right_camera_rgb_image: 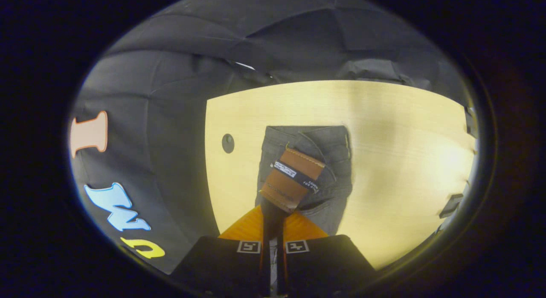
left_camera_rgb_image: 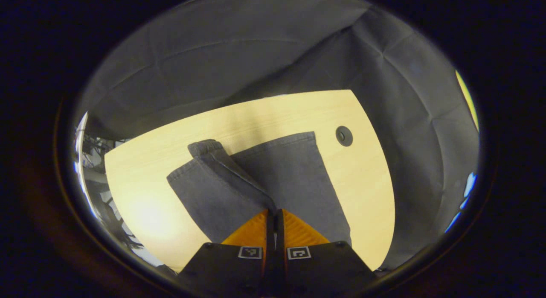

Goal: Grasp the waist and the cuffs of the jeans and fold them to make the two legs overlap; first hold the waist and fold one-third of the jeans toward the cuffs, then hold the cuffs and fold the remaining one-third in the same direction to finish folding.

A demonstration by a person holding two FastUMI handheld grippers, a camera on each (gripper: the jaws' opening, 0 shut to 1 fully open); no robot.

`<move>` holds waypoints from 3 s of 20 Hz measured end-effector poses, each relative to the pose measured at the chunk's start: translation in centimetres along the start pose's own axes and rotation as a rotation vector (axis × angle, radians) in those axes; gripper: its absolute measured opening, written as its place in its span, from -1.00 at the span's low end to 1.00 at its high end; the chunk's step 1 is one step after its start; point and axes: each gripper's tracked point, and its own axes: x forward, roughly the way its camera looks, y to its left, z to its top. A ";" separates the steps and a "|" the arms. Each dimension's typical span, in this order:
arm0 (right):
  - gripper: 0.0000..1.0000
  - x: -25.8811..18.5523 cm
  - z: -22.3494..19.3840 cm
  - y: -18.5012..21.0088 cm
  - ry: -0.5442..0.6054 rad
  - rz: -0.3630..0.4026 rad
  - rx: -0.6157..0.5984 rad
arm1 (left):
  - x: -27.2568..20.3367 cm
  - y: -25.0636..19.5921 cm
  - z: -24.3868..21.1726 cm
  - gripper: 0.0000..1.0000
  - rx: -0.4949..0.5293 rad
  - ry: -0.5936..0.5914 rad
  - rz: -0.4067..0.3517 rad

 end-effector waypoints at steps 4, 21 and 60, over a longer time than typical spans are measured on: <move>-0.89 4.4 0.7 0.0 -0.012 -0.038 0.050 | 3.7 -4.9 0.4 -0.86 0.163 0.011 -0.022; 0.93 1.5 3.8 -7.0 -0.166 -0.142 -0.104 | -5.7 0.7 9.2 1.00 0.193 -0.016 0.168; -0.58 7.2 -45.5 -5.0 0.310 0.171 -1.039 | -8.4 14.9 -1.3 0.99 -0.075 0.117 -0.083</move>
